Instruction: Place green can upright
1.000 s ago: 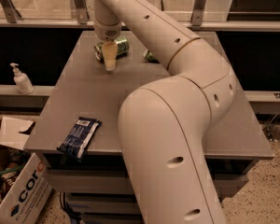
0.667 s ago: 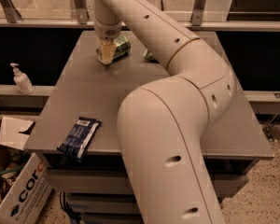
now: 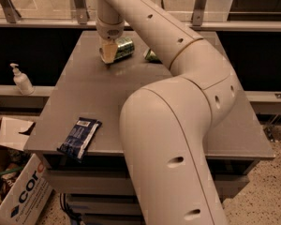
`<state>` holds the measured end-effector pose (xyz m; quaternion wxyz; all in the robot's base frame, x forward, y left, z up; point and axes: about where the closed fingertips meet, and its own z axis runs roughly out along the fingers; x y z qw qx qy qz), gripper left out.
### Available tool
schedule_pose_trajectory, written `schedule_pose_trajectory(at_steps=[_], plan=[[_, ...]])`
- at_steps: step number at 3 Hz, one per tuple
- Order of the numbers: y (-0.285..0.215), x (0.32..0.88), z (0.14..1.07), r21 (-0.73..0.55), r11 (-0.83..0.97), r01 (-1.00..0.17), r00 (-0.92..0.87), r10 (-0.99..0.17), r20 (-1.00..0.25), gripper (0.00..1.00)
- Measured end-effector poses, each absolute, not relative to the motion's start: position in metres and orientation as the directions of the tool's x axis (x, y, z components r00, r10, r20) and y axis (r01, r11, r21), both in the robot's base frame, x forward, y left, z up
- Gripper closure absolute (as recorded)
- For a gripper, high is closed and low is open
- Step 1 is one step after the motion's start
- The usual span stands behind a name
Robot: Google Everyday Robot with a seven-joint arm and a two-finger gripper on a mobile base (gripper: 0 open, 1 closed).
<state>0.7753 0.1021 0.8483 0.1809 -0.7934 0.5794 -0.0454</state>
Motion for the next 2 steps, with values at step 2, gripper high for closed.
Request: schedule_pose_trajectory(at_steps=[2], plan=[[0.093,0.768,0.864,-0.356,-0.238,-0.903,0.318,-0.930,-0.184,1.00]])
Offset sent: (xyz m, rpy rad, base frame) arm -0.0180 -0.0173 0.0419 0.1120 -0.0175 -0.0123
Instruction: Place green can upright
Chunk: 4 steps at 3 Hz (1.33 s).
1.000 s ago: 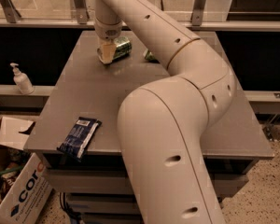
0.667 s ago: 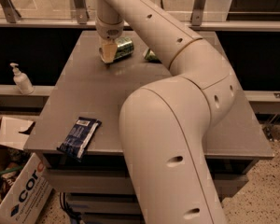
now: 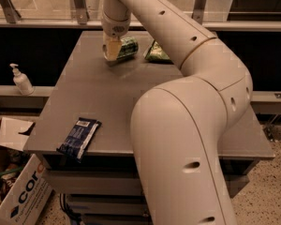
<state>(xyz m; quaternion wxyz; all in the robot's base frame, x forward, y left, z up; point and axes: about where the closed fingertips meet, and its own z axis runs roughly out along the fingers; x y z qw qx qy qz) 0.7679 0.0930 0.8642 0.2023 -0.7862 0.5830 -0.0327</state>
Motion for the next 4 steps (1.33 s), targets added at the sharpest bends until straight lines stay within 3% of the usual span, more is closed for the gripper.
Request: schedule_pose_trajectory(at_steps=[2,4], plan=[[0.091,0.746,0.907,-0.368,-0.150,-0.918,0.291,-0.884,-0.365,1.00],[0.067,0.707,0.950,-0.261,0.047,-0.964,0.144,-0.733,-0.665,1.00]])
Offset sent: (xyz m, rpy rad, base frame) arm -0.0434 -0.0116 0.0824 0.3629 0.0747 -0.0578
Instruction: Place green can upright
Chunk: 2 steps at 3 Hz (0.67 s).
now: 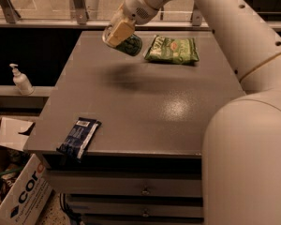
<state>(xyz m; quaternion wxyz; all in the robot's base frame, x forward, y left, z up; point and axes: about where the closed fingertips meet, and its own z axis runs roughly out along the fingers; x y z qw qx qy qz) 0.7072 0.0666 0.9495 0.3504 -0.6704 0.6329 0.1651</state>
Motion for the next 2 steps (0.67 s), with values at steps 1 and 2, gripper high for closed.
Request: schedule_pose_trajectory(at_steps=[1,2], plan=[[0.051,0.681,0.968,-0.154,0.154,-0.976,0.033,-0.594,-0.803,1.00],[0.037,0.665,0.971,-0.062,0.235,-0.970,-0.062,-0.486,-0.872,1.00]])
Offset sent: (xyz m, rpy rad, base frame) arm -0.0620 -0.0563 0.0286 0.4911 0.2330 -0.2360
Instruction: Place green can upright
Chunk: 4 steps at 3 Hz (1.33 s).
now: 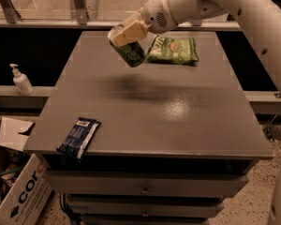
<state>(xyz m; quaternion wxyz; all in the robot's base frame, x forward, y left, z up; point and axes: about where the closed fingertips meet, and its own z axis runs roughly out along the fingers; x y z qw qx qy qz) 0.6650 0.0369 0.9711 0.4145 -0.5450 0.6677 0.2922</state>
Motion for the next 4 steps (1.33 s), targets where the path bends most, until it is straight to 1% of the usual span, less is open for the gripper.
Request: schedule_pose_trajectory(at_steps=[2,3,4], plan=[[0.014,0.640,0.949,0.144,0.350,-0.926,-0.232,-0.225,-0.946,1.00],[0.006,0.635,0.933,0.213,0.377,-0.902,-0.276,-0.122,-0.953,1.00],[-0.001,0.633,0.920,0.253,0.392,-0.884,-0.295,-0.048,-0.954,1.00]])
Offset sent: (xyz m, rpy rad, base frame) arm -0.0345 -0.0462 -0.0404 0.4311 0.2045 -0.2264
